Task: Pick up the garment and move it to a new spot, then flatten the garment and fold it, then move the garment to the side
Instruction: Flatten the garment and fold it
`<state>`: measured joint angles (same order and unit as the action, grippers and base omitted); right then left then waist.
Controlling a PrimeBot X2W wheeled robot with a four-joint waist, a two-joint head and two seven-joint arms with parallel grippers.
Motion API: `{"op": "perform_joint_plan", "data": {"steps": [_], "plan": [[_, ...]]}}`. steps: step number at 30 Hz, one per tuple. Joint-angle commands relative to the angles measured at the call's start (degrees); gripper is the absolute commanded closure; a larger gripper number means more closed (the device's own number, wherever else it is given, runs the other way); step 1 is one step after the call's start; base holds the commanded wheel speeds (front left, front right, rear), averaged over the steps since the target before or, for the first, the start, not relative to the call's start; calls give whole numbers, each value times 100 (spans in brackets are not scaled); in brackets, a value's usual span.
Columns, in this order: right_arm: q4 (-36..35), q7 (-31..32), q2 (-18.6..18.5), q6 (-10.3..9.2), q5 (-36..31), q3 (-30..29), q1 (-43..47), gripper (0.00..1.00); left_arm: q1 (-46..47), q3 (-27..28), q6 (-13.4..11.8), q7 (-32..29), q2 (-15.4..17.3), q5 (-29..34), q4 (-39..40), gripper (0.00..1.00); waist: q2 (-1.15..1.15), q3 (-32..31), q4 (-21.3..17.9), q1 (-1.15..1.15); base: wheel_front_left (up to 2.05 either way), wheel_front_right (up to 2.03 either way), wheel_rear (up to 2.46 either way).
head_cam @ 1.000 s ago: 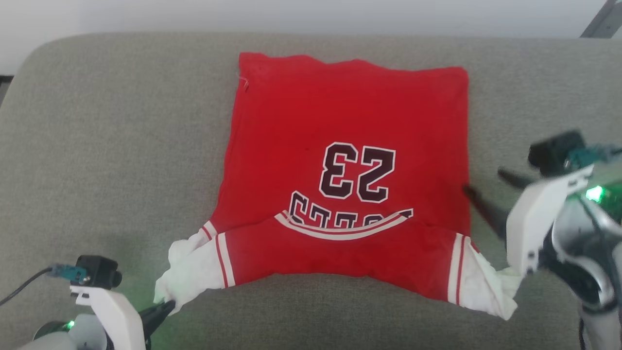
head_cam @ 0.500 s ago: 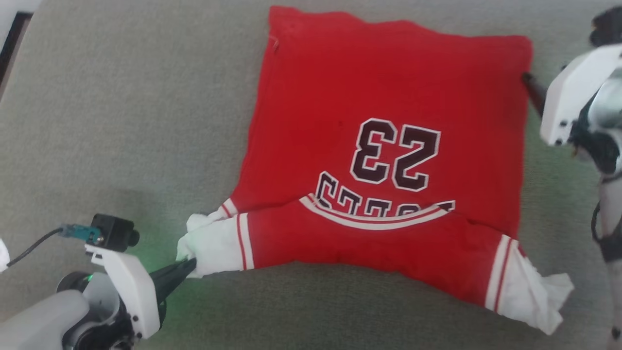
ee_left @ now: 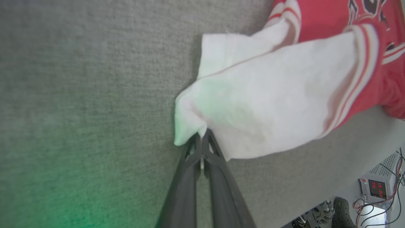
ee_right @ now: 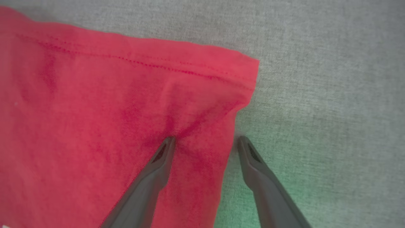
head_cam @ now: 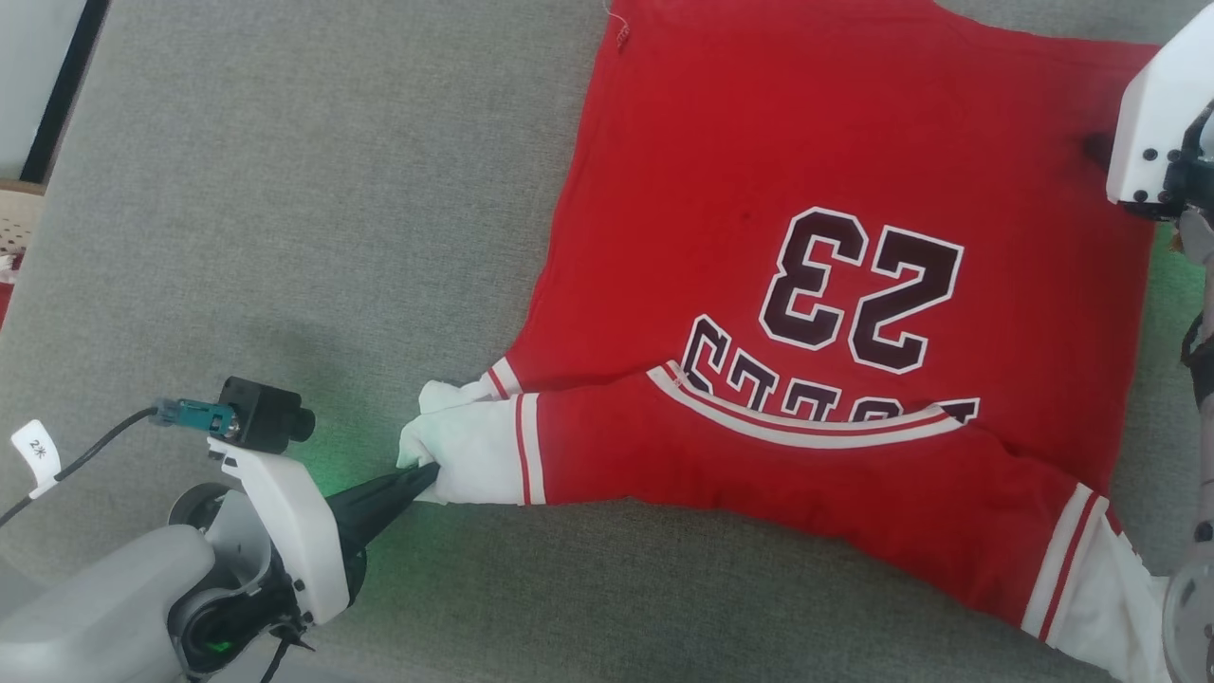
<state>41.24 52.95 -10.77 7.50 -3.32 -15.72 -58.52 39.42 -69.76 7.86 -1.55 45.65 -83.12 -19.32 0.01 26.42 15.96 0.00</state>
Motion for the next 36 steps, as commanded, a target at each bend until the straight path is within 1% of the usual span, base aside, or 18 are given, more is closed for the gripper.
{"op": "perform_joint_plan", "data": {"steps": [1,2,4,7,10,13,17,22,27,30,33,36], "plan": [[245,106,97,-3,-22,-13,249,73,-75,-51,-187,-51,6,-43,-321,100,-1,5,9,0,0,0,0],[283,128,113,-3,-78,11,257,100,-71,-51,-187,-47,-10,-55,-355,100,-1,1,11,0,0,0,0],[271,-5,94,-4,-124,-49,244,100,-79,-35,-169,-12,-25,-90,-427,100,-1,-10,-6,0,0,0,0],[282,-139,100,-4,-112,20,256,100,-114,-16,-156,33,-28,-81,-493,100,-1,-74,-78,0,0,0,0],[247,-195,152,-4,25,274,334,100,-137,7,-145,66,23,-116,-525,100,-1,-165,-213,0,0,0,0],[127,-201,192,-4,318,633,472,100,-131,35,-139,130,105,-105,-520,100,-1,-256,-390,0,0,0,0],[-322,-65,178,-4,830,1202,839,100,-143,91,-138,211,241,-87,-480,100,-1,-381,-664,0,0,0,0],[-1333,249,8,-4,1590,1879,1541,100,-191,123,-214,268,416,-103,-365,100,-1,-511,-1034,0,0,0,0],[-2624,653,-139,-4,2193,2219,2412,100,-259,145,-313,276,591,-129,-197,100,-1,-580,-1379,0,0,0,0],[-3408,855,-146,-4,2384,2298,3007,100,-251,147,-359,268,657,-105,-83,100,-1,-591,-1527,0,0,0,0],[-4116,1057,-78,-4,2372,2194,3591,100,-221,148,-404,221,696,-92,23,100,-1,-585,-1606,0,0,0,0],[-4628,1165,111,-4,2317,2042,4198,100,-193,144,-419,204,722,-58,94,100,-1,-565,-1636,0,0,0,0]]}}
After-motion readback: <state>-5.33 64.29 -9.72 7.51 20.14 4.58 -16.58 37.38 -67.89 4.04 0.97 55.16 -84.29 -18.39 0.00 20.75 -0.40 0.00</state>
